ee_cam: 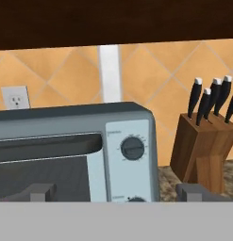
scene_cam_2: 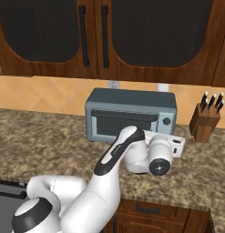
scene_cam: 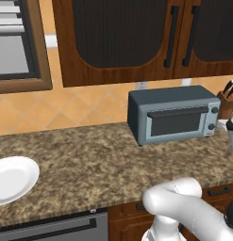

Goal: Pick up the kebab skewer and baguette bread, and place them inside the toaster oven. Close the toaster oven door and start by setting the timer.

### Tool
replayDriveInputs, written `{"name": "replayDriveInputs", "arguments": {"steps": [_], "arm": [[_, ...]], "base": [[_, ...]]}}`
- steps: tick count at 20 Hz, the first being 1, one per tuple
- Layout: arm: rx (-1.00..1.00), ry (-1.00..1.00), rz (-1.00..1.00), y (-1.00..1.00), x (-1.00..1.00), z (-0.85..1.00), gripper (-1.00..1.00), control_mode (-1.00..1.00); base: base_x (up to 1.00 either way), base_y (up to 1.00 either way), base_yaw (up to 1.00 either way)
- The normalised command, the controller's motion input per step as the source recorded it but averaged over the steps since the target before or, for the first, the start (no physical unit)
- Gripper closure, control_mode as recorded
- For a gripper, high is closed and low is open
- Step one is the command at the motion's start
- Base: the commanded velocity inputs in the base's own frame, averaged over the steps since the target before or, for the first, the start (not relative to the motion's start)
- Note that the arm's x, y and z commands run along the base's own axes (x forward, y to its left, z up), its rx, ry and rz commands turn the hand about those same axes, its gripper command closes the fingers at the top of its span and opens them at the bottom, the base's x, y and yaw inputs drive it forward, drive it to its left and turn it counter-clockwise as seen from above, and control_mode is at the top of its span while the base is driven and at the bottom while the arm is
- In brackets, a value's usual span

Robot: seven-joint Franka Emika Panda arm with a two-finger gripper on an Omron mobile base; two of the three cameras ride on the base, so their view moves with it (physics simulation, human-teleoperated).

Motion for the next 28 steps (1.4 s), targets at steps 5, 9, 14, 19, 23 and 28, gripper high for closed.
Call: {"name": "replayDriveInputs", "arguments": {"steps": [5,9,14,19,23,28], "arm": [[0.00,0.02,0.00,0.00,0.25,-0.11,-1.00,-1.00],[0.00,0.00,0.00,-0.01,0.04,-0.39,-1.00,-1.00],[0.00,0.00,0.00,-0.01,0.01,-0.46,-1.00,-1.00],[0.00,0.00,0.00,0.00,0.00,-0.34,-1.00,-1.00],[0.00,0.02,0.00,0.00,0.06,-0.11,-1.00,-1.00],[0.00,0.09,0.00,0.00,0.11,-0.01,-1.00,-1.00]], "base": [[0.00,0.00,0.00],[0.00,0.00,0.00],[0.00,0.00,0.00],[0.00,0.00,0.00],[0.00,0.00,0.00],[0.00,0.00,0.00]]}}
